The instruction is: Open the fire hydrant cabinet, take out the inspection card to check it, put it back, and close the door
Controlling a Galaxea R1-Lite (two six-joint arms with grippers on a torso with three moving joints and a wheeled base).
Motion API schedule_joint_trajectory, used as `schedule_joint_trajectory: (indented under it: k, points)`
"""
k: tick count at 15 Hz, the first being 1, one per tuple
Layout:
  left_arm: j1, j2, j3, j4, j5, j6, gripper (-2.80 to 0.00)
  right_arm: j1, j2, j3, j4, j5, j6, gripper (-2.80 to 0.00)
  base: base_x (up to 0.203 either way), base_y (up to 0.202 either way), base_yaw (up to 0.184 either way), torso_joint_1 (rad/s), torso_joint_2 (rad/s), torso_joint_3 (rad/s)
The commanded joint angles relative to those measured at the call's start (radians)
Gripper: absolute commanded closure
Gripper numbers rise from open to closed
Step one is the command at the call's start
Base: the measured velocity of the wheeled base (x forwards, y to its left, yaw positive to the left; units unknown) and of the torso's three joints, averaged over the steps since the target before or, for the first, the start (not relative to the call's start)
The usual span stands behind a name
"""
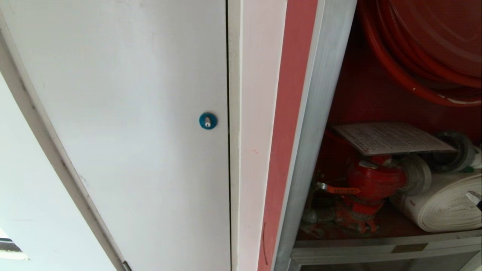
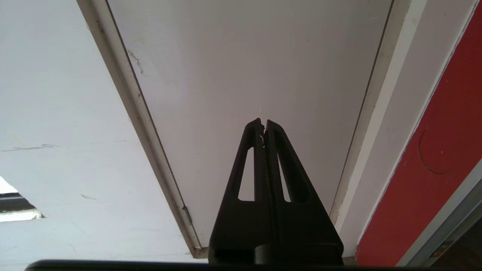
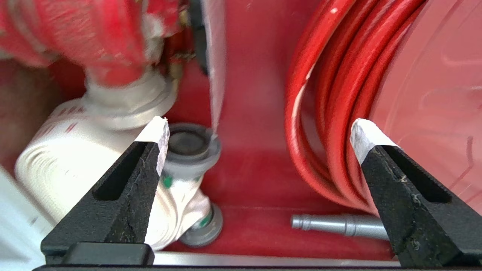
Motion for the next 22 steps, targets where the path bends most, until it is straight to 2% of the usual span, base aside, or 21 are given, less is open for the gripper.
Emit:
schedule_joint_trajectory:
  k: [1, 8, 11, 22]
  points:
    - [0.000, 0.000, 0.012, 0.000, 0.000, 0.000, 0.00, 0.026, 0.093, 0.000, -0.061, -0.002, -0.010, -2.80, 0.000, 0.000, 0.000, 0.000, 0.00, 0.000]
    - [0.000, 0.001, 0.012, 0.000, 0.000, 0.000, 0.00, 0.037, 0.217, -0.036, -0.126, -0.007, -0.021, -2.80, 0.000, 0.000, 0.000, 0.000, 0.00, 0.000]
    - [0.000, 0.001, 0.012, 0.000, 0.000, 0.000, 0.00, 0.036, 0.291, -0.044, -0.244, -0.010, -0.045, -2.80, 0.000, 0.000, 0.000, 0.000, 0.00, 0.000]
    - [0.000, 0.000, 0.012, 0.000, 0.000, 0.000, 0.00, 0.035, 0.330, -0.073, -0.251, -0.034, -0.060, -2.80, 0.000, 0.000, 0.000, 0.000, 0.00, 0.000]
